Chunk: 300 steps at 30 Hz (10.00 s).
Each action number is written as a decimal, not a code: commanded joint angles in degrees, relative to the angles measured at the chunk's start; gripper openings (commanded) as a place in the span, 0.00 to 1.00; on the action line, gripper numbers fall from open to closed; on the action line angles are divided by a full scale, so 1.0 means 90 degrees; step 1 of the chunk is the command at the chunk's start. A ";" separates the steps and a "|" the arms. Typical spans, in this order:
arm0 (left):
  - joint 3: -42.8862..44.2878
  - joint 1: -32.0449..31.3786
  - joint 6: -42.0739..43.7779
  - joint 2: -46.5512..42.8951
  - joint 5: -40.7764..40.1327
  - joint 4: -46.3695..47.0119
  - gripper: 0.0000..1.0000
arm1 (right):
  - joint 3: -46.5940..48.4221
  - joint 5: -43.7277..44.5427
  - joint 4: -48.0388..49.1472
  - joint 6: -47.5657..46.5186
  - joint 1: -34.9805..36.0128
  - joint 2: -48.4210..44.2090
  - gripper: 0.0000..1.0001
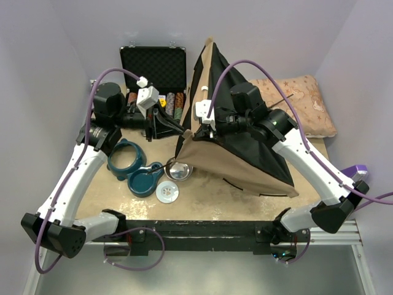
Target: Set up the pet tent
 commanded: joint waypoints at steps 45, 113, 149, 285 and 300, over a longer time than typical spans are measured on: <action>0.0232 0.2285 -0.0502 -0.0365 0.0493 -0.0122 0.55 | 0.0631 -0.1265 0.0653 0.0725 -0.1189 0.0075 0.00; -0.0679 -0.0055 -0.0894 -0.0329 -0.0658 0.0408 0.00 | 0.1433 -0.1968 0.0828 0.1300 -0.1113 0.0505 0.00; -0.0404 -0.0485 -0.0639 0.0248 -0.0805 -0.0190 0.00 | 0.1511 -0.1509 -0.1105 -0.0730 -0.0497 0.0622 0.00; 0.2378 0.3080 0.1511 0.1528 -0.1618 0.0277 0.75 | 0.0086 -0.1354 -0.0686 -0.0525 -0.3418 0.0682 0.86; -0.0140 0.0052 0.1733 0.1518 -0.2367 0.0221 0.56 | 0.0974 -0.0438 -0.0686 0.0118 -0.3144 -0.0304 0.88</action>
